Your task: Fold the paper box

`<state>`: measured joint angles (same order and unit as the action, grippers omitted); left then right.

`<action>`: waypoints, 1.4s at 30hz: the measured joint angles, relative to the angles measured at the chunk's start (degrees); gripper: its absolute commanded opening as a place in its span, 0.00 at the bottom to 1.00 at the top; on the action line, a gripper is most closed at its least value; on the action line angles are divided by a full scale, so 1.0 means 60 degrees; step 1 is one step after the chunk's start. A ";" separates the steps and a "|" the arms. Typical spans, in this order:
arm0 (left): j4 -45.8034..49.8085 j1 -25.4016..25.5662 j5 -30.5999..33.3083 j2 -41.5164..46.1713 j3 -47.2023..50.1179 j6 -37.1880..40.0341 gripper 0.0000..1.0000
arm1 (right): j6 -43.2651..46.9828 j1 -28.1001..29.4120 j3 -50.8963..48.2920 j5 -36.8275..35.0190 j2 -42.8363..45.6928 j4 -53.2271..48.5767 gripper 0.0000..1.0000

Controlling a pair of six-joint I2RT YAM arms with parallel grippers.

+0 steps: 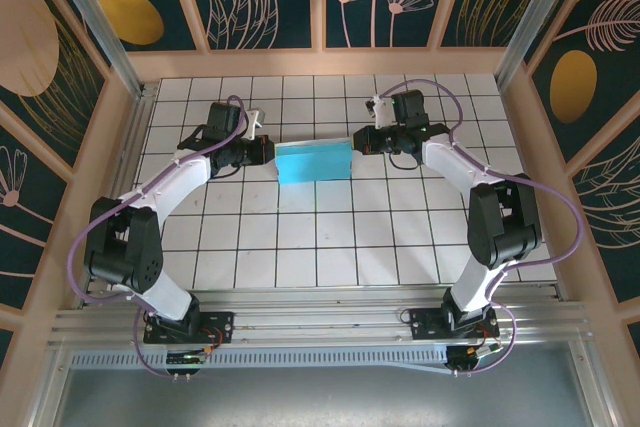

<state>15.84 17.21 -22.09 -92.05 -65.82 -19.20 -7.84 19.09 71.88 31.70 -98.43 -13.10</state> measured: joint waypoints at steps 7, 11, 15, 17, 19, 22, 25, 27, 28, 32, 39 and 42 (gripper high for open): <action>-0.0025 0.0000 0.0015 -0.0033 0.0004 0.0000 0.05 | 0.0000 0.0000 -0.0251 -0.0040 0.0000 0.0262 0.00; -0.0029 0.0000 0.0018 -0.0044 0.0007 -0.0004 0.05 | -0.0004 0.0007 -0.0535 -0.0036 0.0000 0.0572 0.00; -0.0033 0.0000 0.0015 -0.0044 0.0047 -0.0007 0.11 | 0.0000 0.0007 -0.0634 -0.0051 0.0000 0.0765 0.00; -0.0033 0.0004 0.0018 -0.0044 0.0062 -0.0066 0.15 | 0.0000 0.0007 -0.0634 -0.0076 0.0000 0.0798 0.00; -0.0033 0.0011 0.0018 -0.0044 0.0117 -0.0109 0.19 | 0.0000 0.0011 -0.0634 -0.0106 0.0000 0.0801 0.00; -0.0036 0.0011 0.0011 0.0007 0.0200 -0.0146 0.28 | 0.0000 0.0015 -0.0634 -0.0117 0.0000 0.0801 0.00; -0.0087 0.0011 -0.0025 0.0149 0.0273 -0.0255 0.35 | 0.0000 0.0015 -0.0634 -0.0135 0.0000 0.0801 0.00; -0.0157 0.0011 -0.0066 0.0266 0.0295 -0.0288 0.36 | 0.0000 0.0015 -0.0634 -0.0138 0.0000 0.0801 0.00; -0.0204 0.0011 -0.0098 0.0313 0.0302 -0.0295 0.36 | 0.0000 0.0015 -0.0634 -0.0138 0.0000 0.0801 0.00; -0.0692 0.0011 -0.0244 0.0517 0.0426 -0.0550 0.40 | 0.0000 0.0015 -0.0634 -0.0138 0.0000 0.0801 0.00; -0.1927 0.0011 0.0244 0.0732 0.0980 -0.2255 0.58 | 0.0000 0.0015 -0.0630 -0.0138 0.0000 0.0801 0.00; -0.2277 0.0011 0.0550 0.0747 0.1213 -0.3024 0.60 | 0.0004 0.0015 -0.0627 -0.0138 0.0000 0.0798 0.00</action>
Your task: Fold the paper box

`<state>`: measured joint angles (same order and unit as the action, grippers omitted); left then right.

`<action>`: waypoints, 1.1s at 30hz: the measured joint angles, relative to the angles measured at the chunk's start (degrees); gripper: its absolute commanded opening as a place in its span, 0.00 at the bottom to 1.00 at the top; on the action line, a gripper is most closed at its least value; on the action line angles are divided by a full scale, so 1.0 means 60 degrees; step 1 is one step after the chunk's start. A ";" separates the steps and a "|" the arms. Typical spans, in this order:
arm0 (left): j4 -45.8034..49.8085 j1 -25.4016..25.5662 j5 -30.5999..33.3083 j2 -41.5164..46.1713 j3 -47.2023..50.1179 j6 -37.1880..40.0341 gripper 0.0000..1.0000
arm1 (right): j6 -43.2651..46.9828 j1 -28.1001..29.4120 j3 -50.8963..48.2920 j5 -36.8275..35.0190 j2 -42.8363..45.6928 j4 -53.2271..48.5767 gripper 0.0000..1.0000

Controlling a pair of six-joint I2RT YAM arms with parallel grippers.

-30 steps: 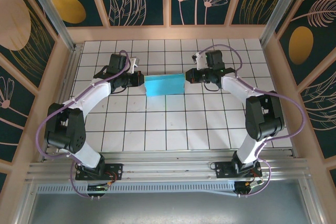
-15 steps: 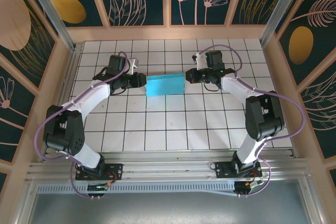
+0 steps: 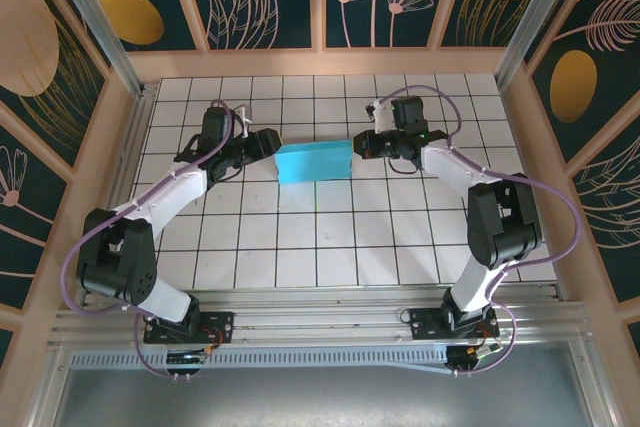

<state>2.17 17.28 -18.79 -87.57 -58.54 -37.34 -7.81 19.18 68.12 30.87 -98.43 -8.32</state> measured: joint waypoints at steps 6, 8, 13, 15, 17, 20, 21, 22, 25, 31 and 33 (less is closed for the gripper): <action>-0.0368 0.0000 0.0149 -0.0186 0.0029 -0.1217 0.57 | 0.0000 0.0000 0.0011 -0.0004 0.0000 -0.0004 0.00; -0.0539 0.0000 0.0127 -0.0321 0.0044 -0.1614 0.56 | 0.0000 0.0000 0.0015 -0.0004 0.0000 -0.0004 0.00; -0.1096 0.0000 -0.0222 -0.0586 0.0120 -0.2415 0.40 | 0.0000 0.0000 0.0015 -0.0004 0.0000 -0.0007 0.00; -0.1206 0.0000 -0.0299 -0.0616 0.0189 -0.2597 0.35 | 0.0000 0.0000 0.0015 -0.0004 0.0000 -0.0007 0.00; -0.1330 0.0000 -0.0317 -0.0616 0.0291 -0.2725 0.33 | 0.0000 0.0000 0.0015 -0.0004 0.0000 -0.0011 0.00; -0.1563 -0.0004 -0.0313 -0.0616 0.0586 -0.2867 0.32 | 0.0000 0.0004 0.0015 0.0000 0.0000 -0.0011 0.00; -0.1665 -0.0004 -0.0317 -0.0616 0.0681 -0.2907 0.31 | 0.0000 0.0011 0.0015 0.0000 0.0000 -0.0011 0.00; -0.1719 -0.0011 -0.0306 -0.0612 0.0725 -0.2932 0.31 | 0.0000 0.0011 0.0015 -0.0004 0.0000 -0.0011 0.00; -0.1818 -0.0011 -0.0288 -0.0612 0.0809 -0.2987 0.30 | 0.0000 0.0011 0.0015 -0.0004 0.0000 -0.0011 0.00; -0.1927 -0.0011 -0.0280 -0.0612 0.0892 -0.3078 0.21 | 0.0000 0.0011 0.0015 -0.0004 0.0000 -0.0015 0.00; -0.1967 -0.0015 -0.0277 -0.0612 0.0922 -0.3082 0.19 | 0.0000 0.0011 0.0015 -0.0004 0.0000 -0.0022 0.00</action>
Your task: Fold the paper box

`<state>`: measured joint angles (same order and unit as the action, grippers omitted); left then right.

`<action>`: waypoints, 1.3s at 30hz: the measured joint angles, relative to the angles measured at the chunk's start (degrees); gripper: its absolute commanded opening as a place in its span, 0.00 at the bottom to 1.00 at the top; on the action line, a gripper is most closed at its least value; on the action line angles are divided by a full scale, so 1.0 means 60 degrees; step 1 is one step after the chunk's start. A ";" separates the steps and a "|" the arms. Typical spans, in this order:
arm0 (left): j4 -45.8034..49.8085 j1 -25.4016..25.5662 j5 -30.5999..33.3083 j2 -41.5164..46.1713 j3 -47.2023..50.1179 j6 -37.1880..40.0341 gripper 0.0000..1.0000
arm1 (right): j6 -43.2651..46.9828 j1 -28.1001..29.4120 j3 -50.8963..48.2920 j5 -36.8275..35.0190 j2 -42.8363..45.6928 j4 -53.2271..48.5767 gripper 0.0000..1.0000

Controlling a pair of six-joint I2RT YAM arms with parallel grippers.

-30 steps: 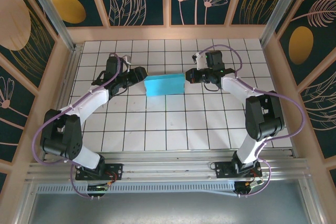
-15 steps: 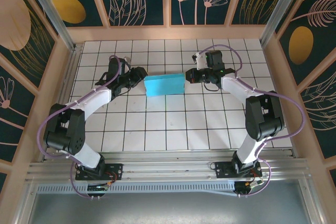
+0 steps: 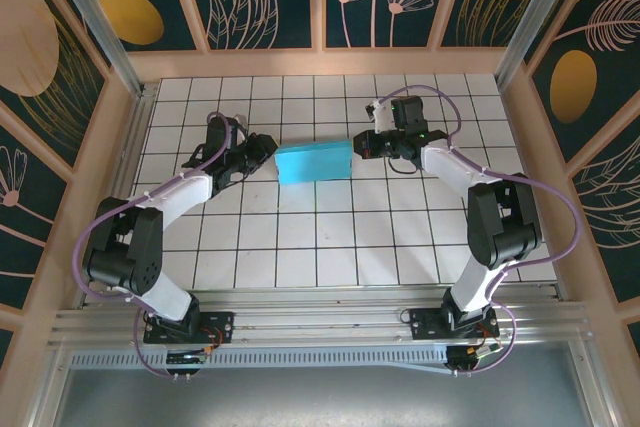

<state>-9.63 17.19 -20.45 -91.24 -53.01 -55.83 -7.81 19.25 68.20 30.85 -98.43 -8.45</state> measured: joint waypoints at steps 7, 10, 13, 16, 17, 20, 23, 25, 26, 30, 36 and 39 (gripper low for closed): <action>-0.0076 0.0000 0.0018 0.0000 0.0051 0.0000 0.18 | 0.0000 0.0000 0.0055 0.0015 0.0000 -0.0124 0.13; -0.0076 -0.0004 0.0018 -0.0004 0.0051 0.0004 0.17 | -0.0007 -0.0004 0.0069 0.0015 0.0004 -0.0211 0.16; -0.0076 -0.0004 0.0018 -0.0029 0.0047 0.0025 0.17 | -0.0011 -0.0004 0.0069 0.0011 0.0044 -0.0321 0.18; -0.0069 -0.0004 0.0018 -0.0073 -0.0004 0.0073 0.16 | -0.0029 -0.0004 0.0069 0.0015 0.0157 -0.0408 0.21; -0.0073 -0.0004 0.0018 -0.0084 -0.0011 0.0087 0.16 | -0.0036 -0.0004 0.0069 0.0015 0.0211 -0.0412 0.23; -0.0069 -0.0004 0.0018 -0.0109 -0.0036 0.0131 0.16 | -0.0047 -0.0004 0.0069 0.0040 0.0448 -0.0412 0.25; -0.0073 -0.0004 0.0022 -0.0117 -0.0040 0.0186 0.16 | -0.0080 -0.0004 0.0069 0.0084 0.0754 -0.0404 0.26; -0.0073 -0.0004 0.0022 -0.0117 -0.0040 0.0219 0.16 | -0.0197 -0.0004 0.0069 0.0113 0.0911 -0.0335 0.29; -0.0069 -0.0004 0.0022 -0.0117 -0.0040 0.0222 0.16 | -0.0299 -0.0004 0.0069 0.0113 0.0980 -0.0284 0.32; -0.0069 -0.0004 0.0022 -0.0117 -0.0040 0.0262 0.17 | -0.1075 -0.0011 0.0058 0.0080 0.1111 0.0047 0.35; -0.0066 -0.0004 0.0022 -0.0117 -0.0047 0.0291 0.17 | -0.3118 -0.0011 0.0040 0.0430 0.0889 0.0892 0.38; -0.0066 -0.0007 0.0022 -0.0117 -0.0047 0.0291 0.17 | -0.3850 -0.0011 0.0044 0.0401 0.0550 0.1082 0.38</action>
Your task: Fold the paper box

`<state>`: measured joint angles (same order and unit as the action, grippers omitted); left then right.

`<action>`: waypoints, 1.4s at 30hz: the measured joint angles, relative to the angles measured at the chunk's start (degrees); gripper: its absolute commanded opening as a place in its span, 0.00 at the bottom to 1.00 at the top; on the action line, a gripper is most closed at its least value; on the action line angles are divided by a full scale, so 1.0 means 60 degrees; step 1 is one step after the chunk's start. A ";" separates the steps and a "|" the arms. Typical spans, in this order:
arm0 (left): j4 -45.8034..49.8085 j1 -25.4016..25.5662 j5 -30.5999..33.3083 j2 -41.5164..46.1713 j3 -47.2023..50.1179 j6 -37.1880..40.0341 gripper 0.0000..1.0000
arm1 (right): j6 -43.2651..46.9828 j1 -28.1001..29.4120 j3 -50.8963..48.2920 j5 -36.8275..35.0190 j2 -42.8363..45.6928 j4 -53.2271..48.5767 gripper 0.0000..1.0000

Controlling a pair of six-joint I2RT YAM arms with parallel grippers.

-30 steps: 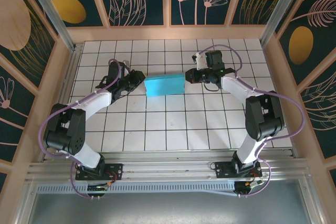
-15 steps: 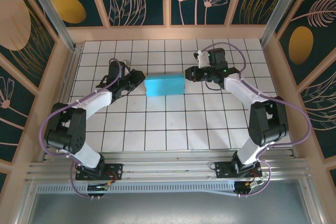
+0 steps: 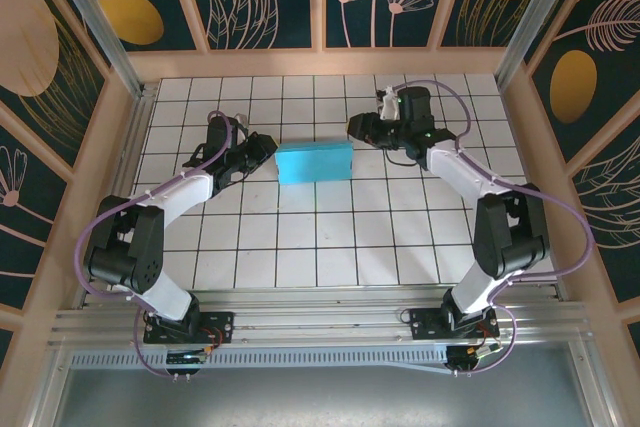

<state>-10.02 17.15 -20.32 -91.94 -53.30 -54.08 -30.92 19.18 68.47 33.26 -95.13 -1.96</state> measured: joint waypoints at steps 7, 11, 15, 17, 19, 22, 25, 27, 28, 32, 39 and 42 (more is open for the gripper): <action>0.0004 0.0000 0.0000 0.0000 0.0000 0.0000 0.17 | -0.0419 0.0000 0.0084 -0.0725 -0.0656 -0.0663 0.36; 0.0004 0.0000 -0.0004 0.0000 -0.0004 0.0004 0.17 | -0.0495 0.0000 0.0080 -0.0707 -0.0714 -0.0732 0.31; 0.0029 -0.0022 -0.0033 -0.0040 -0.0047 0.0000 0.16 | -0.0696 -0.0011 0.0025 -0.0444 -0.0743 -0.0568 0.25; 0.0025 -0.0025 -0.0036 -0.0066 -0.0066 0.0000 0.16 | -0.0754 -0.0018 -0.0033 -0.0350 -0.0761 -0.0470 0.24; 0.0029 -0.0029 -0.0036 -0.0066 -0.0066 0.0004 0.17 | -0.0780 -0.0036 -0.0080 -0.0291 -0.0780 -0.0382 0.24; 0.0029 -0.0044 -0.0036 -0.0066 -0.0066 0.0004 0.18 | -0.0743 -0.0055 -0.0222 -0.0280 -0.0780 -0.0197 0.23; 0.0047 -0.0044 -0.0036 -0.0066 -0.0062 0.0000 0.19 | -0.0565 -0.0055 -0.0539 -0.0299 -0.0747 0.0106 0.21; 0.0055 -0.0044 -0.0058 -0.0066 -0.0051 0.0000 0.19 | -0.0404 -0.0055 -0.0754 -0.0331 -0.0659 0.0386 0.20; 0.0044 -0.0047 -0.0076 -0.0066 -0.0033 0.0000 0.19 | -0.0324 -0.0055 -0.0860 -0.0368 -0.0605 0.0506 0.20; -0.0124 -0.0055 -0.0120 -0.0062 0.0098 -0.0004 0.13 | -0.0073 -0.0055 -0.1075 -0.0404 -0.0557 0.0878 0.19; -0.0576 -0.0073 -0.0248 -0.0022 0.0368 0.0084 0.06 | 0.0284 -0.0055 -0.0943 -0.0539 -0.0499 0.0634 0.22; -0.0503 -0.0073 -0.0277 -0.0007 0.0350 0.0197 0.19 | 0.0339 -0.0055 -0.0736 -0.0641 -0.0492 0.0219 0.30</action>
<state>-13.04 16.71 -21.98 -91.98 -51.20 -52.90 -28.88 18.85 64.05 29.41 -98.08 -0.64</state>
